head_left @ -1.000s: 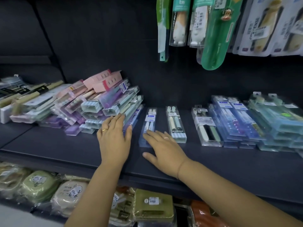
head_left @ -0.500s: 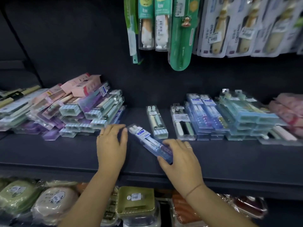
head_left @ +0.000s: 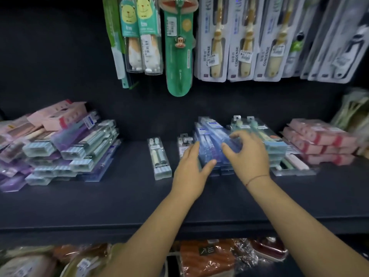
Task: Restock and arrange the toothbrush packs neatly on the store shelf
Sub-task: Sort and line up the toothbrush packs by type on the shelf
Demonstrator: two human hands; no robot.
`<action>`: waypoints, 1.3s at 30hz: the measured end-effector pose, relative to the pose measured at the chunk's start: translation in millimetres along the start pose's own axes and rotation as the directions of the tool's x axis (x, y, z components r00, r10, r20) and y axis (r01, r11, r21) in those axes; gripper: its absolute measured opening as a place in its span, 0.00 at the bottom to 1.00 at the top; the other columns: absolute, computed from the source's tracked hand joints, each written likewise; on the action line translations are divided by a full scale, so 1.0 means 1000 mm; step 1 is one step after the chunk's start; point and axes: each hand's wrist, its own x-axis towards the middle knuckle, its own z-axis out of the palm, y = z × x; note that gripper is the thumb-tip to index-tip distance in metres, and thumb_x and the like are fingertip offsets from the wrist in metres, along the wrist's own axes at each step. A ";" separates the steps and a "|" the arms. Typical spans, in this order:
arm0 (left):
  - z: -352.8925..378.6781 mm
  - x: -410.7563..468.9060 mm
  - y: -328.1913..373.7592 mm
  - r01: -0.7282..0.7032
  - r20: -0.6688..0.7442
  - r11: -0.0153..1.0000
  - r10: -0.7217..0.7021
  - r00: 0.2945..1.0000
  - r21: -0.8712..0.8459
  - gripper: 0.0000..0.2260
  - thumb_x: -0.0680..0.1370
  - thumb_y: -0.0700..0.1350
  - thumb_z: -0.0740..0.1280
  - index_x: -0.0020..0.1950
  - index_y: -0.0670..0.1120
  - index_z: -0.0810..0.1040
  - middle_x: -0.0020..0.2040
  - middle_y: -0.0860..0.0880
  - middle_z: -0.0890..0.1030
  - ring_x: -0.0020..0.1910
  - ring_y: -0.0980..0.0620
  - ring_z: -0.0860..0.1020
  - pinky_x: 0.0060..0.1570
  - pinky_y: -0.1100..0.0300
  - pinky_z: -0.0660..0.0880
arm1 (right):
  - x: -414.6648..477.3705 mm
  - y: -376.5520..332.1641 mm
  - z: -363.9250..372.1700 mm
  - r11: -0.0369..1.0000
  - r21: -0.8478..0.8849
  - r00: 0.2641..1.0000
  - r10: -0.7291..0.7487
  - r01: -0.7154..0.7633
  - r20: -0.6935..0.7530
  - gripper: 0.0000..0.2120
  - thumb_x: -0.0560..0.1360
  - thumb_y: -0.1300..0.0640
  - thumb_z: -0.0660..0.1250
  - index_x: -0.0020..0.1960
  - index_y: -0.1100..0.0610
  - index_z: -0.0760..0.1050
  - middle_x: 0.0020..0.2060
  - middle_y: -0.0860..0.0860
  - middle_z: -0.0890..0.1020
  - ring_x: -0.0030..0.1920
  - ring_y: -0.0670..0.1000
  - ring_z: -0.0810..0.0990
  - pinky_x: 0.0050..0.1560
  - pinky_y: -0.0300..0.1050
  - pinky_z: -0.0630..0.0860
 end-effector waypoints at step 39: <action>-0.167 -0.034 -0.152 0.216 -0.689 0.974 -0.113 0.716 0.065 0.21 0.83 0.50 0.55 0.76 0.46 0.66 0.76 0.50 0.63 0.74 0.50 0.62 0.71 0.49 0.64 | -0.032 -0.232 0.229 0.541 0.373 0.529 0.162 -0.753 0.833 0.18 0.70 0.46 0.73 0.53 0.58 0.78 0.45 0.53 0.81 0.42 0.53 0.80 0.34 0.43 0.75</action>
